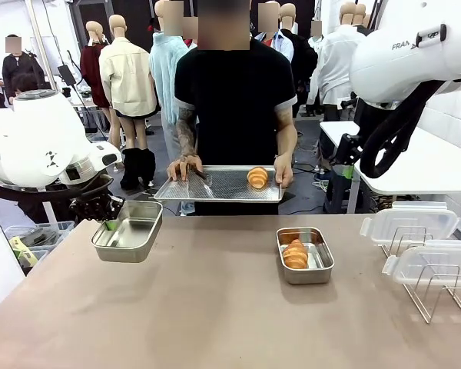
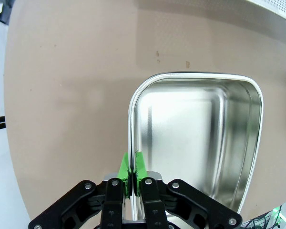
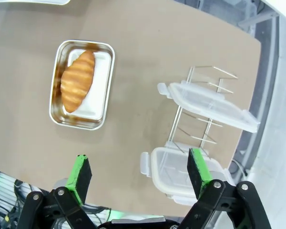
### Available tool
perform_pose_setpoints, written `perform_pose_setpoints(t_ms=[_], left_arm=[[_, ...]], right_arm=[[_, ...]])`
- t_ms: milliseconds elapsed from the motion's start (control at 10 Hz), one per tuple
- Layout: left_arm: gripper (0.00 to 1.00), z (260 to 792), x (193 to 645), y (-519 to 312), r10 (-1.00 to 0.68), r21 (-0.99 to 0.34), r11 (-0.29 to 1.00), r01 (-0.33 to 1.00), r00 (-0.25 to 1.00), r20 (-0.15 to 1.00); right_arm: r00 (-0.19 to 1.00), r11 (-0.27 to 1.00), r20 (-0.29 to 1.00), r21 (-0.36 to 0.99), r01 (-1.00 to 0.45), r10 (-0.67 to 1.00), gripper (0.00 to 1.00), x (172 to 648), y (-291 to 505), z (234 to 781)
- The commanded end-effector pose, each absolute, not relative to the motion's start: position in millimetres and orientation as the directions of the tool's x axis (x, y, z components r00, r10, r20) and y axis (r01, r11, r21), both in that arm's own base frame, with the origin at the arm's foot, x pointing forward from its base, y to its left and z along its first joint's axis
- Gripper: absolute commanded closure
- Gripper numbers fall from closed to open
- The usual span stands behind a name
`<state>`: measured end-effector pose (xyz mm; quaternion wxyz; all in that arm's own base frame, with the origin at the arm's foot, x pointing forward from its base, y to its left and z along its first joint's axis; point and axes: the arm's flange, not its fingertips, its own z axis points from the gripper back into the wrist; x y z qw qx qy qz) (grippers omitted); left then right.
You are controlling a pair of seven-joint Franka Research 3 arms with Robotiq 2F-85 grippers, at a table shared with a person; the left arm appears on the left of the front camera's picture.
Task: Place the bread in airtight containers.
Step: Once an object is inside an Airtight Container , place the container in the center of the table.
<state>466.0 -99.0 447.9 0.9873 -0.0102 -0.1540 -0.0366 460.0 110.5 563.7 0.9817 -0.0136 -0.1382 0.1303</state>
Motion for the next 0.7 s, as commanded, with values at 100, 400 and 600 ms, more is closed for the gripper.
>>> perform_pose_setpoints(t_ms=[100,400,600], left_arm=[[1.0,450.2,466.5,-98.6,-0.075,-0.005,0.997,0.081,0.945,0.318],[1.0,450.2,466.5,-98.6,-0.075,-0.005,0.997,0.081,0.945,0.318],[1.0,450.2,466.5,-98.6,-0.075,-0.005,0.997,0.081,0.945,0.318]], right_arm=[[0.929,0.968,0.271,-0.066,-0.242,0.251,0.0,461.9,109.5,563.4],[0.929,0.968,0.271,-0.066,-0.242,0.251,0.0,461.9,109.5,563.4],[0.929,0.968,0.271,-0.066,-0.242,0.251,0.0,461.9,109.5,563.4]])
